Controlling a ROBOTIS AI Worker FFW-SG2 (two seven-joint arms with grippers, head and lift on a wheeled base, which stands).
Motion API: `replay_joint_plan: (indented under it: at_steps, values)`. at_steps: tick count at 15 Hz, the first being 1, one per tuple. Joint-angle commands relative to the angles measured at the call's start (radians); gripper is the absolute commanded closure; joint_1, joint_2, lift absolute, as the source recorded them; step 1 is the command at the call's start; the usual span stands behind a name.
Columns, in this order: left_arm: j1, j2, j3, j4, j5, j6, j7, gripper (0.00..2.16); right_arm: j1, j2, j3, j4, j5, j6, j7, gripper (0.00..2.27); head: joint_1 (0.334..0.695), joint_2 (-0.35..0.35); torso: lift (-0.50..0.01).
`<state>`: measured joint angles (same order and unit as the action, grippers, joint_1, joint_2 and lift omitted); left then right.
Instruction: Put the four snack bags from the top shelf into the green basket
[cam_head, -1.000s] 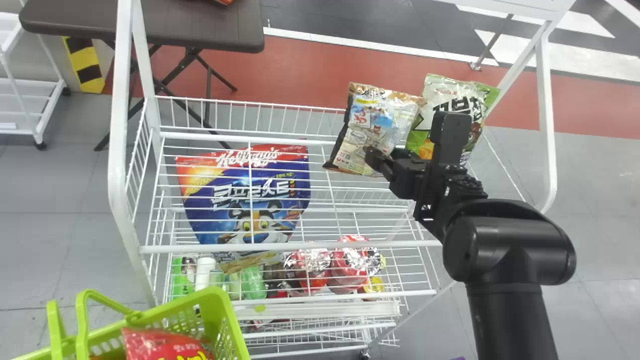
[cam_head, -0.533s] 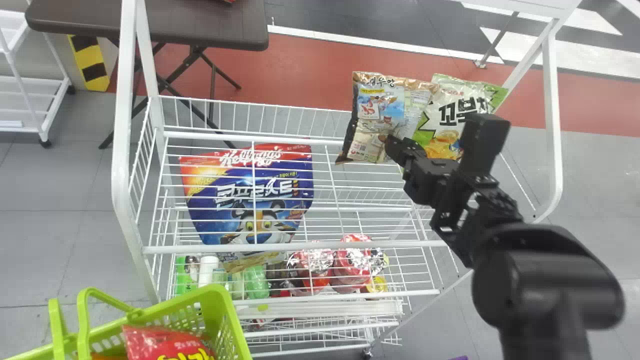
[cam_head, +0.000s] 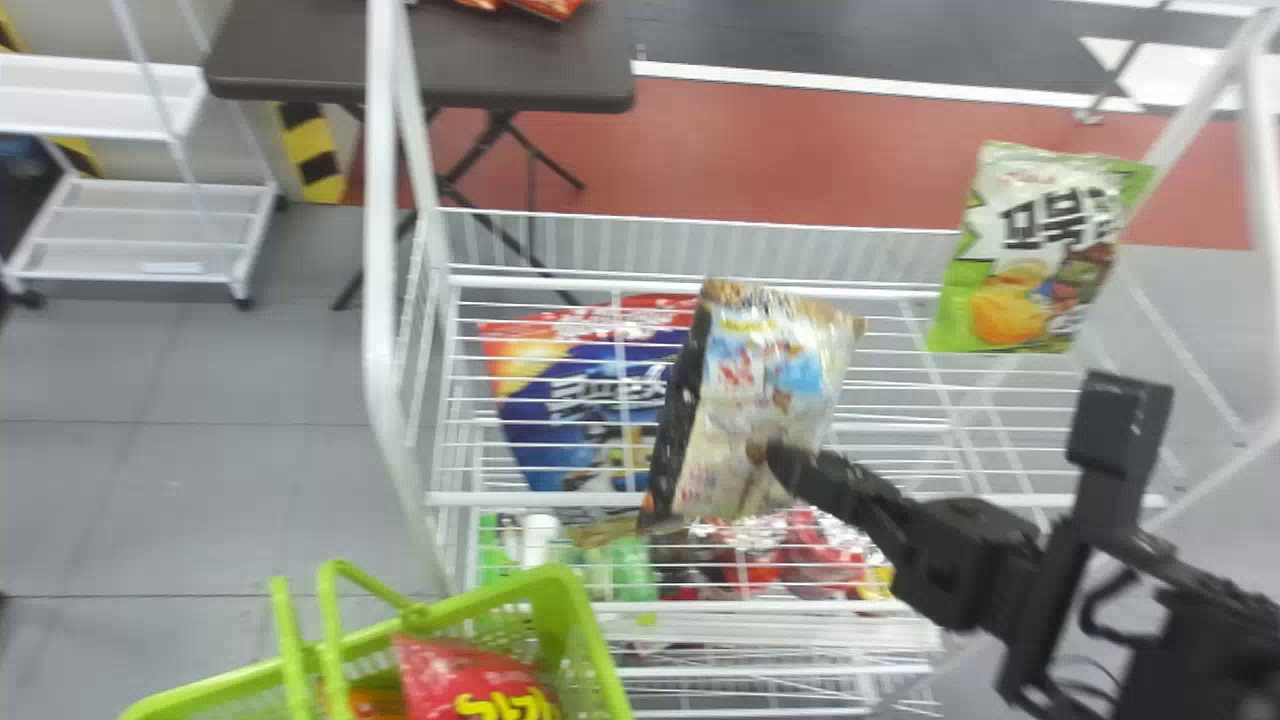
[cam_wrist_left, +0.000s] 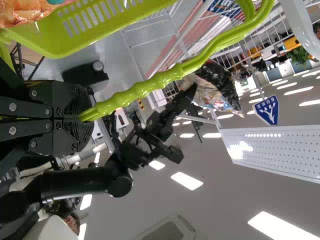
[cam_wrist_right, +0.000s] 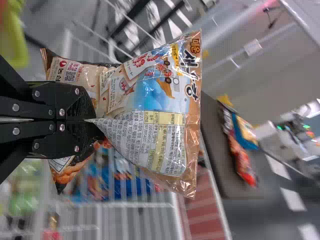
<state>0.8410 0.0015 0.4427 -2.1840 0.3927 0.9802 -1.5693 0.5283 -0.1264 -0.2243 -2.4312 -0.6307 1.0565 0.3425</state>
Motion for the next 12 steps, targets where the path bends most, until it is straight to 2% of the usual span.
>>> replay_joint_plan:
  at_steps: [1, 2, 3, 8, 12]
  values:
    - [-0.010, -0.004, 0.001, 0.004, -0.003, 0.001, -0.011, 2.15, 0.030, 0.002, 0.011, -0.012, -0.086, 0.130, 0.036, 2.25, 0.695, -0.010, -0.006]
    - [-0.013, -0.004, 0.001, 0.004, -0.005, 0.001, -0.011, 2.15, 0.038, 0.002, 0.023, -0.026, -0.109, 0.191, 0.049, 2.25, 0.695, 0.032, -0.006]
    - [-0.014, -0.004, -0.002, 0.004, -0.005, 0.001, -0.011, 2.15, 0.039, 0.004, 0.040, -0.037, -0.118, 0.259, 0.061, 2.25, 0.695, 0.122, -0.006]
    - [-0.017, -0.004, -0.006, 0.004, -0.006, 0.001, -0.011, 2.15, 0.007, -0.004, 0.207, 0.023, -0.098, 0.348, 0.067, 2.25, 0.695, 0.350, -0.006]
    - [-0.017, -0.004, -0.012, 0.001, -0.011, 0.001, -0.011, 2.15, -0.076, -0.007, 0.335, 0.179, -0.049, 0.363, 0.052, 2.25, 0.695, 0.350, -0.006]
